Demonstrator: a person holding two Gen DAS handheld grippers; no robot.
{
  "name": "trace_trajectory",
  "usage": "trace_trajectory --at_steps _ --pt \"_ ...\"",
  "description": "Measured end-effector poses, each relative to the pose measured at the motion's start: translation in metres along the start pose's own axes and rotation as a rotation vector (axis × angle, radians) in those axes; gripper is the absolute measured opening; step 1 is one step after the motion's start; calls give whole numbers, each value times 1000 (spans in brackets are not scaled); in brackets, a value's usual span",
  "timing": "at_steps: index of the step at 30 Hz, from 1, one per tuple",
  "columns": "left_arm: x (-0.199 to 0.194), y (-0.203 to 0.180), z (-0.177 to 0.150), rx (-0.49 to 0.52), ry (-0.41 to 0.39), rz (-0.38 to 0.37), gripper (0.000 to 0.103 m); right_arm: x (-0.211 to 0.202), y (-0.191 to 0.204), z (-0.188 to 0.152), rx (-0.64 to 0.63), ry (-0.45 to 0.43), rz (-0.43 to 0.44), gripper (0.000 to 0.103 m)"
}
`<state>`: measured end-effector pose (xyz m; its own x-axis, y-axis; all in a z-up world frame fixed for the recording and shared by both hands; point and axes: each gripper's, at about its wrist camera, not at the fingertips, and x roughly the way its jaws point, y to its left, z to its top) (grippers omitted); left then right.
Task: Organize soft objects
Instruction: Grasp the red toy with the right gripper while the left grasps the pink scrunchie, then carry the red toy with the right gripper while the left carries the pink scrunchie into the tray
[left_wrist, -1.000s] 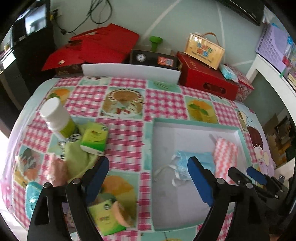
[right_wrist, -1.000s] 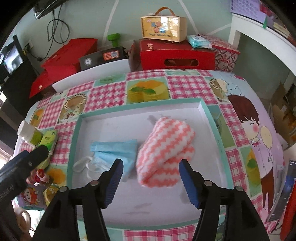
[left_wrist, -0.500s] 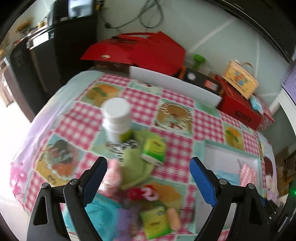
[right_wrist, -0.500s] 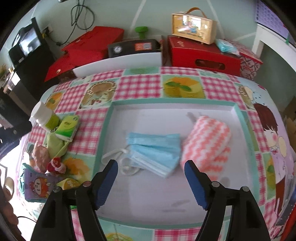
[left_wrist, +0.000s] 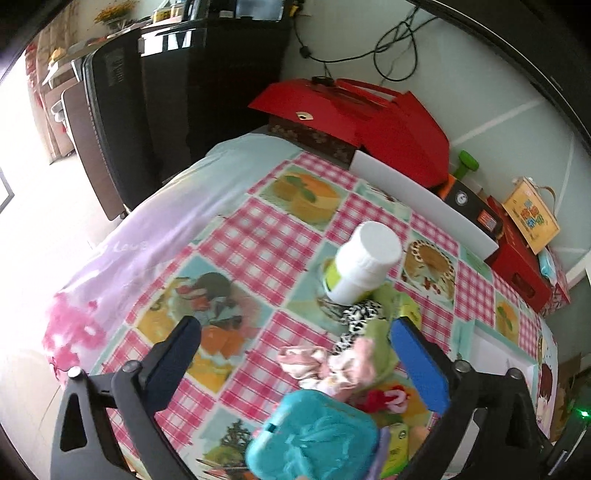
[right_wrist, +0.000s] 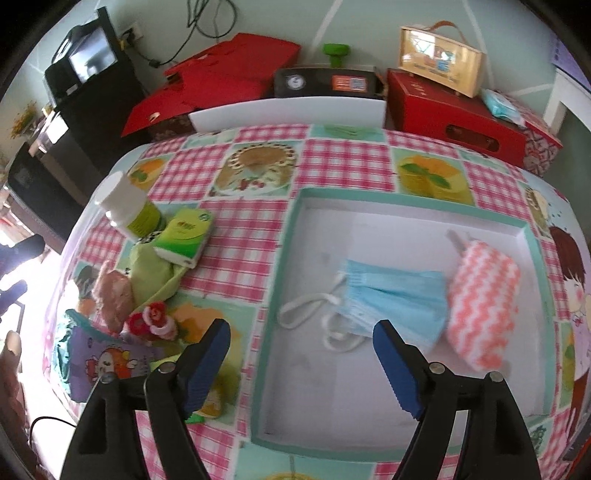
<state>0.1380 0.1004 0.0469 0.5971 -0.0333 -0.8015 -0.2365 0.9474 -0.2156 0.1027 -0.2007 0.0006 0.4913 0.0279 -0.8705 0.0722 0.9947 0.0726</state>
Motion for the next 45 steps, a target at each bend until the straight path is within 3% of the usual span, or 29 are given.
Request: trace_trajectory --at_steps 7,16,27,33,37,41,45 --pt "14 11 5 24 83 -46 103 7 35 2 -64 5 68 83" --pt "36 -8 4 108 204 -87 103 28 76 3 -128 44 182 83" --pt "66 -39 -9 176 305 -122 101 49 81 5 -73 74 283 82" --pt "78 -49 -15 199 345 -129 75 56 84 5 -75 88 312 56" --pt "86 -51 -19 203 365 -123 42 59 85 5 -80 100 331 37" --pt "90 -51 -21 193 368 -125 24 57 86 4 -89 98 342 25" --pt "88 -48 -21 180 359 -128 17 57 84 4 -91 101 349 18"
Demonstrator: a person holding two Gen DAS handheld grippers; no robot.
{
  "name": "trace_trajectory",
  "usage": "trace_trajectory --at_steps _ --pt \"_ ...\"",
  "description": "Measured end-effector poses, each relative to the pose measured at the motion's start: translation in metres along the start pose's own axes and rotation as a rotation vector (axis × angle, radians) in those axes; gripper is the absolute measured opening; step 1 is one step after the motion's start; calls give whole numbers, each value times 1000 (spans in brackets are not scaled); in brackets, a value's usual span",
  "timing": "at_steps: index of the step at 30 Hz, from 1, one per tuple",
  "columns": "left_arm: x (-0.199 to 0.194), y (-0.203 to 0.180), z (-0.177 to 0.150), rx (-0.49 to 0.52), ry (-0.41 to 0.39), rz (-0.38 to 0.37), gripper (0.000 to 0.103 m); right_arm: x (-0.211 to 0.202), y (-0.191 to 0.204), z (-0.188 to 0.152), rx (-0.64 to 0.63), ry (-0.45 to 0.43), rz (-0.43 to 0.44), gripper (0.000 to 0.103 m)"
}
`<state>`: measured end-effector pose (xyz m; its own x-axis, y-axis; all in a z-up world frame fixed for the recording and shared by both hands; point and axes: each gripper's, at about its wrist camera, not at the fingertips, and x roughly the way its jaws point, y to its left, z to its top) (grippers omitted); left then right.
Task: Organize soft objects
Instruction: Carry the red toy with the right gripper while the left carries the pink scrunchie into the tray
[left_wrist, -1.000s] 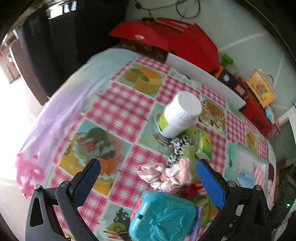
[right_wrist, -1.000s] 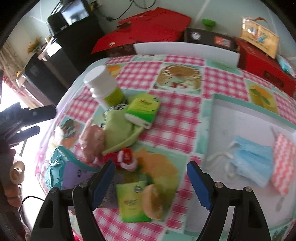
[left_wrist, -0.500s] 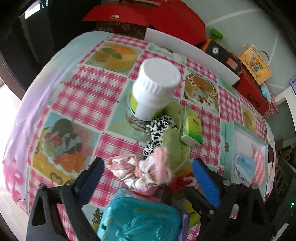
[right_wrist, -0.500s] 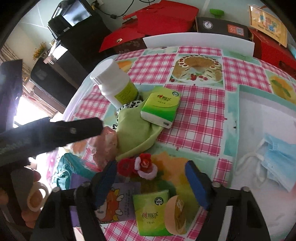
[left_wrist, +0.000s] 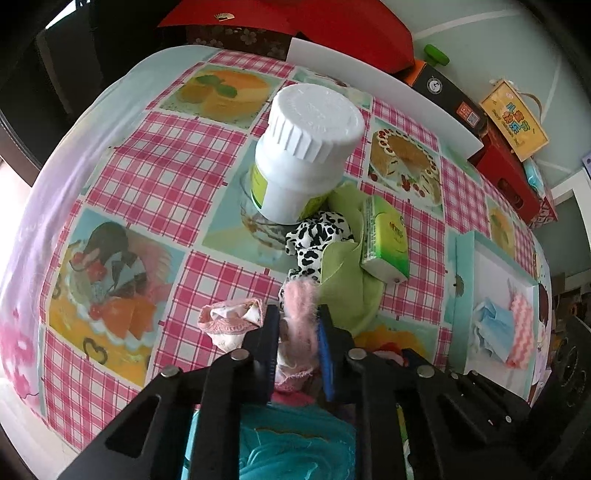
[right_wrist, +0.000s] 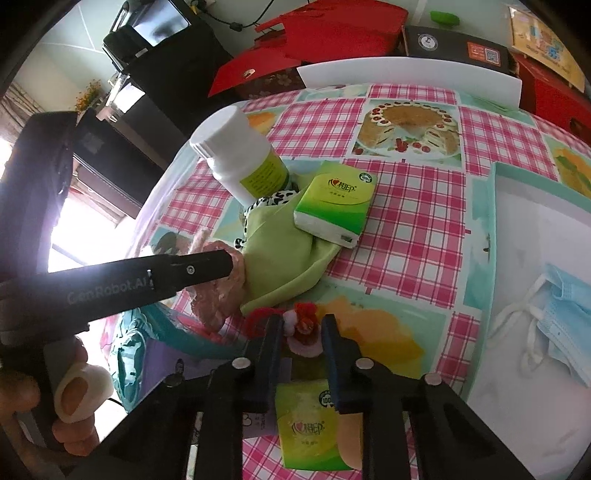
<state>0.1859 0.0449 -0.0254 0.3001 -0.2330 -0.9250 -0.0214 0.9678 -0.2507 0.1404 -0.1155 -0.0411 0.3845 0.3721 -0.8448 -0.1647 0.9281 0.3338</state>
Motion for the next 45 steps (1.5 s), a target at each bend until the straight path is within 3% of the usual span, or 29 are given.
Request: trace_trajectory --at_steps 5,15,25,34,45 --pt "-9 5 -1 -12 -30 -4 11 -2 -1 -1 1 1 10 16" --pt "-37 3 -2 -16 -107 -6 10 -15 -5 0 10 -35 43 15" --pt "-99 -23 0 46 -269 -51 10 -58 -9 5 19 -147 57 15" --pt "-131 -69 -3 144 -351 -132 10 -116 -31 2 49 -282 -10 15" --pt "-108 -140 -7 280 -311 -195 10 -174 -109 -12 231 -395 -151 15"
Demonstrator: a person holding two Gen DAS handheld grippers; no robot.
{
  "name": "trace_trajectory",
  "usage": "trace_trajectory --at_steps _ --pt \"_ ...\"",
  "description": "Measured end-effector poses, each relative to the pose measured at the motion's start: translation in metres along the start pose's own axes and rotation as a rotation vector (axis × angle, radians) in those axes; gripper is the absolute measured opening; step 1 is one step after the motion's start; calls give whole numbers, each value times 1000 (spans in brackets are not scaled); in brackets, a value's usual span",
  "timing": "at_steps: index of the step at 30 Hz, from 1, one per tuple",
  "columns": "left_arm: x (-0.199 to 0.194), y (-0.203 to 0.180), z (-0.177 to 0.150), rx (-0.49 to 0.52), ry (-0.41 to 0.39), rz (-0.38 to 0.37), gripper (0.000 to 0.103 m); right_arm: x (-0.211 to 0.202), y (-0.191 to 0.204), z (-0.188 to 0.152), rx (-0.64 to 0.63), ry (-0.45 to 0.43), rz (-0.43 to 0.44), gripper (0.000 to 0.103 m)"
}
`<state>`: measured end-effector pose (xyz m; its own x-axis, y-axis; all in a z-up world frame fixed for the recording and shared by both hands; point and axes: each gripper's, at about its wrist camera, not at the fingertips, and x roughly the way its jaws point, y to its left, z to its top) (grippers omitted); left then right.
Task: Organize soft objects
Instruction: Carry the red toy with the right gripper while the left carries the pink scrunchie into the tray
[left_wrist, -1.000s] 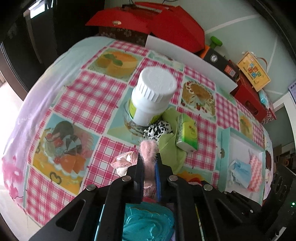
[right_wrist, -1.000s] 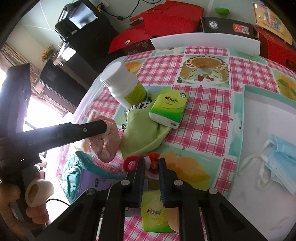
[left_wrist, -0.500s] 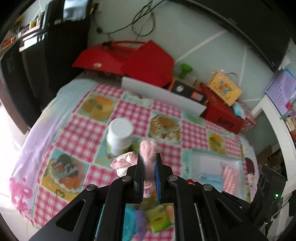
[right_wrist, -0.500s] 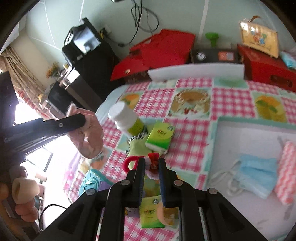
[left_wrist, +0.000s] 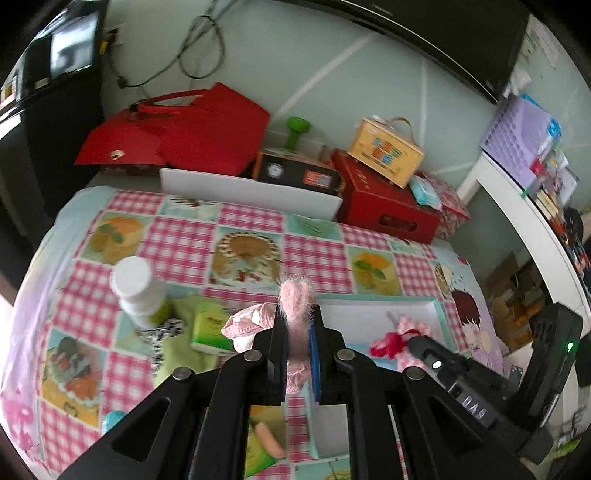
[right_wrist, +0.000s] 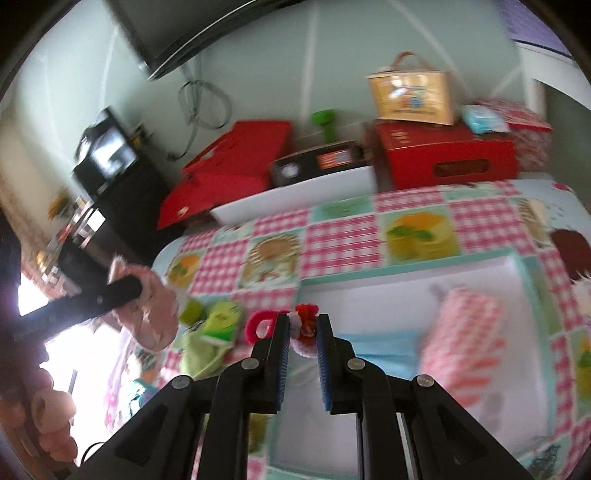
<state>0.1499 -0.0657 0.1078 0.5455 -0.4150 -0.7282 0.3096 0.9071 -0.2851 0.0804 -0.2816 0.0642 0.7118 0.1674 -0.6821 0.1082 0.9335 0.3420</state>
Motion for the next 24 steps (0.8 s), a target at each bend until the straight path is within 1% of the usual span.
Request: trace_trajectory --at_steps 4,9,15,17,20,24 --pt "15 -20 -1 31 20 -24 10 -13 -41 3 78 -30 -81 15" --pt "44 -45 -7 65 56 -47 10 -31 -89 2 166 -59 -173 15" --pt "79 -68 -15 97 89 -50 10 -43 -136 -4 249 -59 -259 15" --pt "91 -73 -17 107 96 -41 10 -44 -147 -6 271 -54 -278 15" --pt "106 -81 -18 122 103 -18 10 -41 -159 -9 295 -46 -282 15" --pt "123 -88 -23 141 110 19 10 -30 -170 -13 316 -12 -298 15"
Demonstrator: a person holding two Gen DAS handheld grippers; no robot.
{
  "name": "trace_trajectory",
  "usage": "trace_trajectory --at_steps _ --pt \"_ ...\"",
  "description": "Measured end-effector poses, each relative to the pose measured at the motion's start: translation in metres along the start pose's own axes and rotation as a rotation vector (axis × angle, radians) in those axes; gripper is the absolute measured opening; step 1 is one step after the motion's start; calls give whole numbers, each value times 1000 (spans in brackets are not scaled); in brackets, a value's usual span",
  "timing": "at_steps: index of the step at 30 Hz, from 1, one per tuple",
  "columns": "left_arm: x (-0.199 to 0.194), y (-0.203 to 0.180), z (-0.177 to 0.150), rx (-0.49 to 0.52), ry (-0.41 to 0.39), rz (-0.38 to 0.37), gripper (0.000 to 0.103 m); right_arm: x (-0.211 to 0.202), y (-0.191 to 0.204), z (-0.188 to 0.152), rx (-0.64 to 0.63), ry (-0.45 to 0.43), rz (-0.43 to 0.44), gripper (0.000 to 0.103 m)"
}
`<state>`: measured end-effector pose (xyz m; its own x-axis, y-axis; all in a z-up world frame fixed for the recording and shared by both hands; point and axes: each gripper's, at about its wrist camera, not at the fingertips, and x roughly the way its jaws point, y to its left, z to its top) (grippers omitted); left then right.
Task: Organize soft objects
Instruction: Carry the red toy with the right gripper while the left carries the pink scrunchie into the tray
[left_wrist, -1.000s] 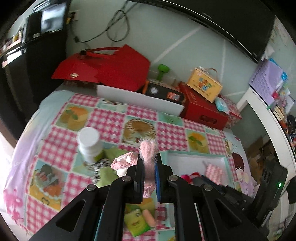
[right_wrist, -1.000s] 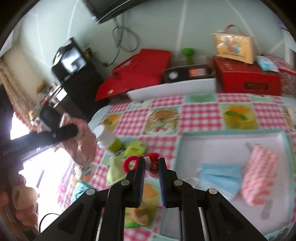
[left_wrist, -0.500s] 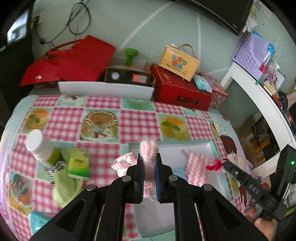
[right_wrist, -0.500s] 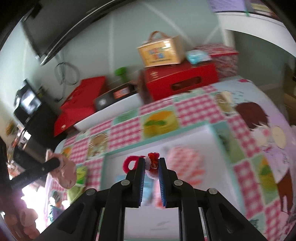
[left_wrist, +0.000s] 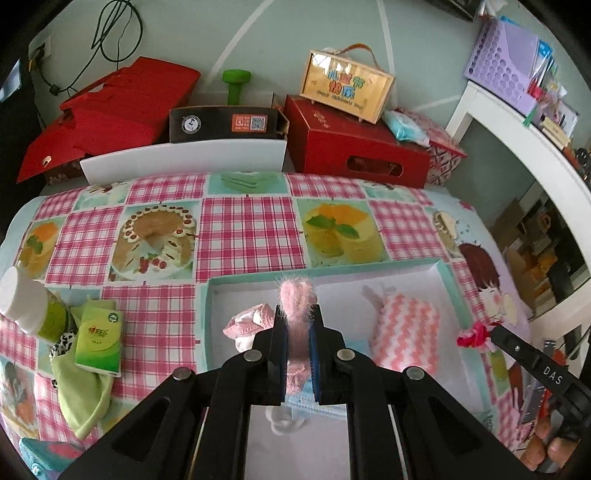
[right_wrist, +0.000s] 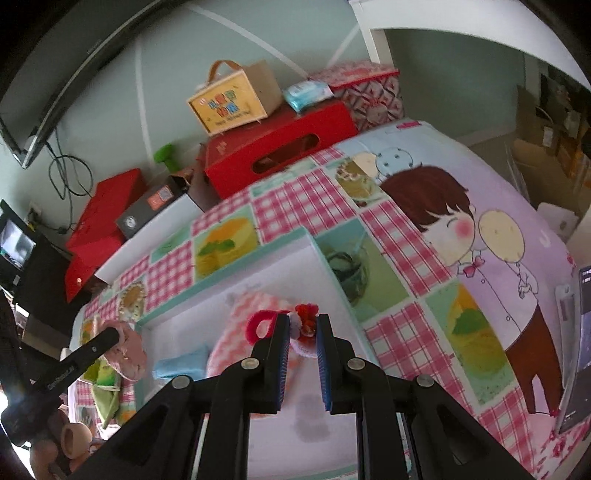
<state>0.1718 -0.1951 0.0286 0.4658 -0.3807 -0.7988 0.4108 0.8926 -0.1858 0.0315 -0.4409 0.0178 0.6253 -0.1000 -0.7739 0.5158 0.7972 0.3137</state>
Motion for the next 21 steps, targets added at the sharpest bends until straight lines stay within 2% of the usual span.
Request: trace_trajectory --at_steps 14,21 --pt "21 1 -15 -7 48 33 10 15 3 -5 -35 48 -72 15" --pt "28 7 -17 -23 97 53 10 19 6 -9 -57 72 -120 16"
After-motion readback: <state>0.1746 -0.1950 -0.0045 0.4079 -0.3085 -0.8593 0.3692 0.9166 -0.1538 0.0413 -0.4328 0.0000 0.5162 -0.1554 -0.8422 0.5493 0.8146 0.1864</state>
